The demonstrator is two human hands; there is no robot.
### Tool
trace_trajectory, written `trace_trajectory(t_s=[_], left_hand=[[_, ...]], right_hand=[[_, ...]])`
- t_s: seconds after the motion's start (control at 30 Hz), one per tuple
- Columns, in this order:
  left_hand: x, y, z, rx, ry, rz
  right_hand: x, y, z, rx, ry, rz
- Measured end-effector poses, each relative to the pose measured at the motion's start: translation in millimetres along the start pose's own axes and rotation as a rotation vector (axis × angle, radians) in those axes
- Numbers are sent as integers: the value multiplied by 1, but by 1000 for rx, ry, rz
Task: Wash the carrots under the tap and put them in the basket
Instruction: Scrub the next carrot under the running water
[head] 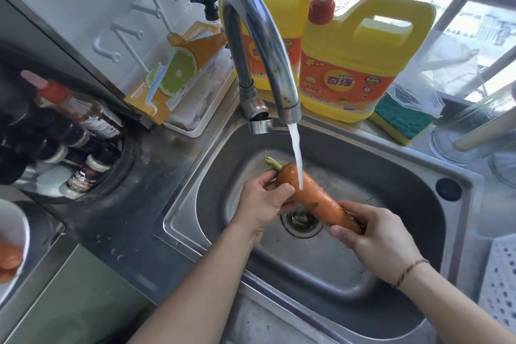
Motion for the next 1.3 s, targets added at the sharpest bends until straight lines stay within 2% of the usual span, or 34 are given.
trace_trajectory(t_s=[0.1, 0.23, 0.37, 0.47, 0.6, 0.73, 0.9, 1.03, 1.13, 1.23, 1.3], left_hand=[[1, 1, 0, 4, -48, -10], [1, -2, 1, 12, 7, 32], [3, 0, -1, 14, -68, 19], [3, 0, 0, 15, -57, 16], [5, -2, -4, 92, -54, 54], [8, 4, -8, 181, -157, 28], [6, 8, -11, 138, -109, 36], [8, 7, -8, 106, -120, 14], [9, 6, -7, 160, -110, 35], [5, 2, -7, 177, -56, 93], [6, 1, -7, 189, -56, 101]], right_hand=[[0, 3, 1, -21, -13, 1], [4, 0, 0, -1, 9, -1], [5, 4, 3, -87, -20, -54], [8, -1, 5, 23, 4, -38], [17, -24, 11, 220, 125, 35], [21, -22, 12, 198, 125, -2], [20, -24, 11, 252, 99, -3], [17, -23, 14, 182, 77, -32], [19, -31, 15, 252, 118, 7], [27, -51, 14, 443, 235, 191], [27, -49, 14, 412, 217, 144]])
Point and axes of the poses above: each hand's wrist, its own x-axis away from the middle knuckle, its own z-axis out of the back of the hand, y = z × x, the point moved 9 cm from there along -x, towards the middle knuckle, and after that the axes turned 11 degrees about -x, right-handed, at the moved point
